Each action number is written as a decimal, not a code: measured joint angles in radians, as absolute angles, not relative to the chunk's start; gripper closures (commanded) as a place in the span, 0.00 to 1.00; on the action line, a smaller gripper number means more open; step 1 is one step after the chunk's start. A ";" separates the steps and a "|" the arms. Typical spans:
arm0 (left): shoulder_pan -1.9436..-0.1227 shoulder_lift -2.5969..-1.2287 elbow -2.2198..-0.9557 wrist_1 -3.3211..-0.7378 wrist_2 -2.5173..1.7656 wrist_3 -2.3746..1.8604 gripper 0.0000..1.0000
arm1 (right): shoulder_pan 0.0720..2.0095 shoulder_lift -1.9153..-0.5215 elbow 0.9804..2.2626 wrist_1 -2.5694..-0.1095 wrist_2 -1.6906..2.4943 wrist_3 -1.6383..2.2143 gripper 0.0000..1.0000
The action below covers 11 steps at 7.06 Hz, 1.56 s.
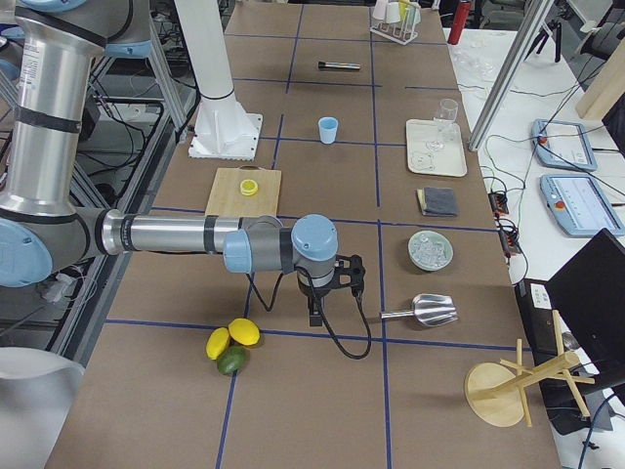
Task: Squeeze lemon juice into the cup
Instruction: 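Lower the right gripper onto the lemon slices on the wooden board and grasp them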
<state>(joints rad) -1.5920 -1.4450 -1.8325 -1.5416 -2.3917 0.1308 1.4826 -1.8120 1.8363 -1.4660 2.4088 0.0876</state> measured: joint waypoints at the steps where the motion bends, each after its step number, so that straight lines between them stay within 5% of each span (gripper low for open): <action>1: -1.592 -1.441 -1.844 -1.540 -2.394 0.131 0.00 | 1.417 -1.813 1.857 -1.412 2.430 0.189 0.00; 6: -1.589 -1.448 -1.854 -1.621 -2.405 0.002 0.00 | 0.832 -1.724 2.043 -1.166 2.184 1.052 0.00; 11: -1.588 -1.438 -1.841 -1.745 -2.406 -0.014 0.00 | 0.283 -1.524 2.200 -1.406 1.791 1.591 0.00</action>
<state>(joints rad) -1.5877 -1.4379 -1.8406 -1.7447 -2.4063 -0.0136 0.2835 -1.5243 2.1997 -1.4061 1.7906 1.5914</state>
